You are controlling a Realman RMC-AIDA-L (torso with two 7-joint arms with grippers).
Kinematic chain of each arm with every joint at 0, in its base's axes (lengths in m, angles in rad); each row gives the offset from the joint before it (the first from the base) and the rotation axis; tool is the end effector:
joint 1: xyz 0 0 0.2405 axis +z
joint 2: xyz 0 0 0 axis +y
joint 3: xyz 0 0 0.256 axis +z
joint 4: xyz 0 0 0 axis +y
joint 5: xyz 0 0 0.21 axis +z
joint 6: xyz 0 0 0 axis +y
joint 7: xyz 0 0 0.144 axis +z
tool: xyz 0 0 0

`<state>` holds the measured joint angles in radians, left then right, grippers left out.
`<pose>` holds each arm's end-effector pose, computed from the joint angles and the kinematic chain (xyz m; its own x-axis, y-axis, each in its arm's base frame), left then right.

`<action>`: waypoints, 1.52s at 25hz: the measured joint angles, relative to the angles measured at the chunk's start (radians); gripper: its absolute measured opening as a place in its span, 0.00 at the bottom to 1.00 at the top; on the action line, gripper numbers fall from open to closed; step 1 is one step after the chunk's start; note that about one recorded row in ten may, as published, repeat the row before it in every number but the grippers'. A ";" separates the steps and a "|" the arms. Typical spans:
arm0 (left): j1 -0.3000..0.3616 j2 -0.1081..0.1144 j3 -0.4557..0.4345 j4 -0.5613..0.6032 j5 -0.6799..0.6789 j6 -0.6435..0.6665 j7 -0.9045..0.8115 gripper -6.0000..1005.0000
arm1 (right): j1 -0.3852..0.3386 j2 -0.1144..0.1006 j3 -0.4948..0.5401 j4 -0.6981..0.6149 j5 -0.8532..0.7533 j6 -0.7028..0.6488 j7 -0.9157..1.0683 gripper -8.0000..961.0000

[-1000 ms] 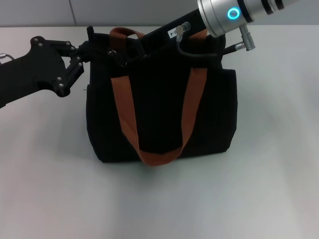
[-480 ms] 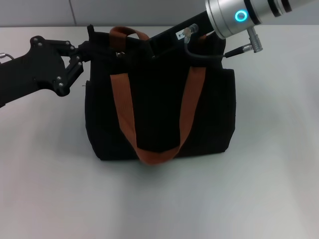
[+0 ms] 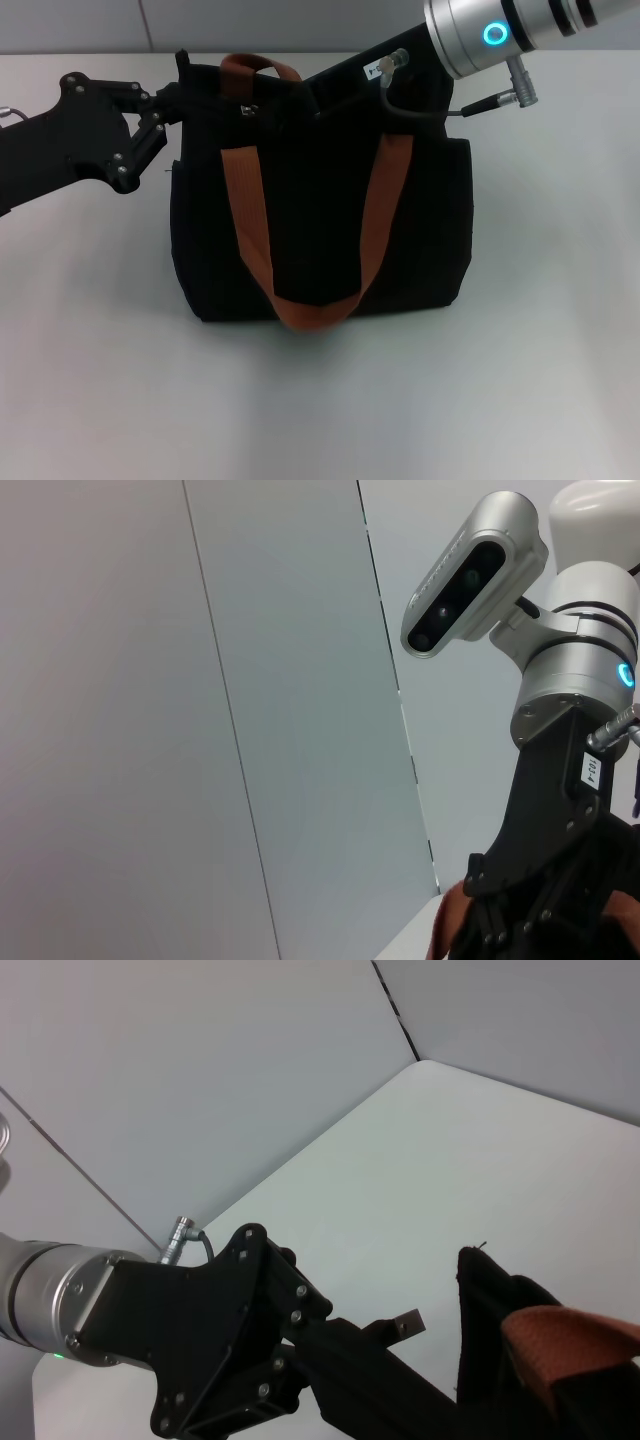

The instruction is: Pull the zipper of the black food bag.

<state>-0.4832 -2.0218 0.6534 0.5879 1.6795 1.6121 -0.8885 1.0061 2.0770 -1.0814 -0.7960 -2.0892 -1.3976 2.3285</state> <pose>-0.2623 0.3347 0.0445 0.7882 -0.1588 0.5946 0.2010 -0.8467 -0.4926 0.0691 0.4129 -0.0340 0.7725 -0.6000 -0.2081 -0.6090 -0.7928 0.0249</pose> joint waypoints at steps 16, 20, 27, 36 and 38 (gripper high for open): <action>0.005 0.000 -0.009 0.000 0.000 0.000 -0.004 0.04 | -0.020 0.000 0.000 -0.029 -0.029 0.000 0.014 0.01; 0.006 0.000 -0.011 0.000 0.000 0.000 -0.004 0.04 | -0.035 -0.001 0.000 -0.049 -0.036 -0.002 0.022 0.01; 0.006 0.000 -0.011 0.000 0.000 -0.001 -0.004 0.04 | -0.046 0.000 0.001 -0.063 -0.047 -0.002 0.026 0.01; 0.006 0.000 -0.013 0.000 0.000 -0.002 -0.004 0.04 | -0.070 0.000 0.008 -0.073 -0.052 0.005 0.026 0.01; 0.006 0.000 -0.014 -0.001 0.000 -0.002 -0.004 0.04 | -0.076 0.000 0.009 -0.077 -0.052 0.005 0.026 0.01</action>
<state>-0.4770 -2.0219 0.6397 0.5870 1.6797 1.6102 -0.8928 0.9302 2.0770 -1.0721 -0.8731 -2.1415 -1.3929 2.3547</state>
